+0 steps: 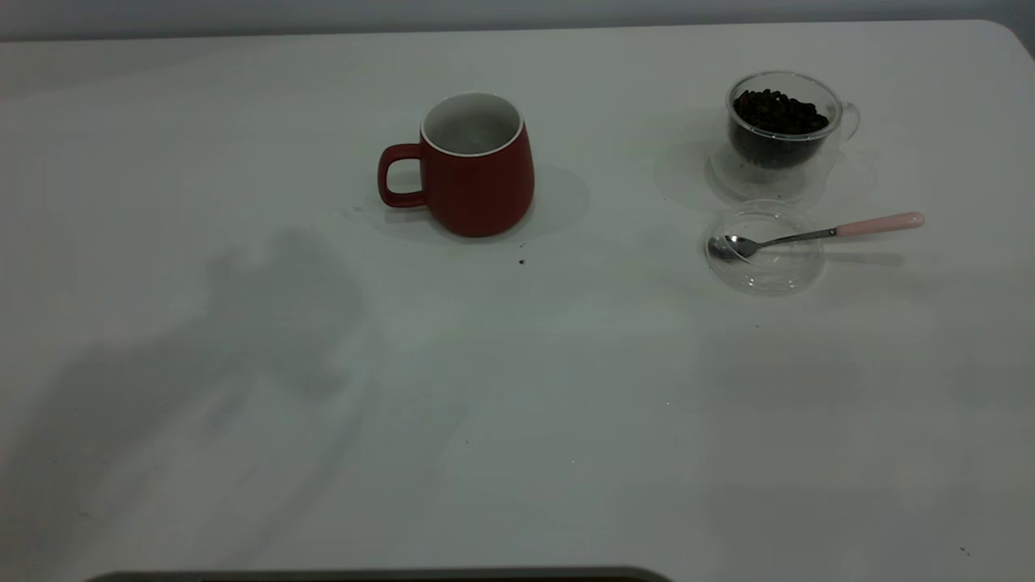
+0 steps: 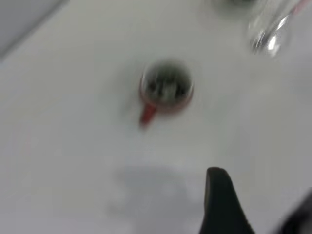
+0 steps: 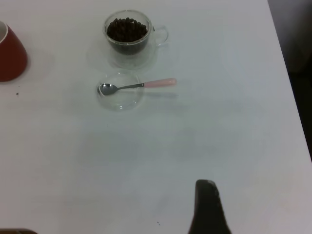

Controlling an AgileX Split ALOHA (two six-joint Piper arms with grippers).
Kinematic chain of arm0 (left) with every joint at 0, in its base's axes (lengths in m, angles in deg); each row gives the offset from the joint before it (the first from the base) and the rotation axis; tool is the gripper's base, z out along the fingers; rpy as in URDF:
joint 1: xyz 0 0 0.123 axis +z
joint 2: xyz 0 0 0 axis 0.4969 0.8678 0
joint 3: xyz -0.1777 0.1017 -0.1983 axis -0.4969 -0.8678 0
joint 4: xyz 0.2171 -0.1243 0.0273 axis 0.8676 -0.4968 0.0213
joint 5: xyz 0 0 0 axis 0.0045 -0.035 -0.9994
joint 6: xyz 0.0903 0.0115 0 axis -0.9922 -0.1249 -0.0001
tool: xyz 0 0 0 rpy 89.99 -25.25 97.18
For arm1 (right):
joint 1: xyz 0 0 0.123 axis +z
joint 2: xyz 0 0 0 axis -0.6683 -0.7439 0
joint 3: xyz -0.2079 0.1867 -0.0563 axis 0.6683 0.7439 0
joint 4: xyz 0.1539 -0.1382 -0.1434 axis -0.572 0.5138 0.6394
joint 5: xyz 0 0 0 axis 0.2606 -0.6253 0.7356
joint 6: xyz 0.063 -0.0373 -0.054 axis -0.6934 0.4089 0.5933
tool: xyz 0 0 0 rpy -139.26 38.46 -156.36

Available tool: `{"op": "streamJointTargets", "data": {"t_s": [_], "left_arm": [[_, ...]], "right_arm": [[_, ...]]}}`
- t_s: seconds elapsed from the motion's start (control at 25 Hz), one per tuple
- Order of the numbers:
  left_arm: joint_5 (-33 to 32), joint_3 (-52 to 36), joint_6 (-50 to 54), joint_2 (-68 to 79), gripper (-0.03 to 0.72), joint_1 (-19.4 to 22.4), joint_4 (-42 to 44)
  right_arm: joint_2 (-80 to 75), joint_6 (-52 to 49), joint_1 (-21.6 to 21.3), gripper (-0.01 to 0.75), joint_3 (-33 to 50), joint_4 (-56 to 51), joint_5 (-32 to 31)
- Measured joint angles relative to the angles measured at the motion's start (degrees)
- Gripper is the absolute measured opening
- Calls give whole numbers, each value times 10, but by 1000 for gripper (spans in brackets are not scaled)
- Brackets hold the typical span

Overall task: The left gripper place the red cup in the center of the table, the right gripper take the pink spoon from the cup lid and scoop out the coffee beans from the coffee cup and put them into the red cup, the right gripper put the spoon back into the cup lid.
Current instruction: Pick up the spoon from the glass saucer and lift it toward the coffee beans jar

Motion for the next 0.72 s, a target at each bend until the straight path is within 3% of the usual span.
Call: {"op": "streamJointTargets", "data": {"t_s": [0.12,0.32,0.72], "left_arm": [[-107,-6,110,-56,505,0,99],[-109,-92,173,-137,505,0,165],[-100,-429,229,-335,505,0,165]], "right_arm": [[0,0,0,560,0,0,0],[0,0,0,560,0,-1,0],[0,0,0,560,0,-1,0]]}}
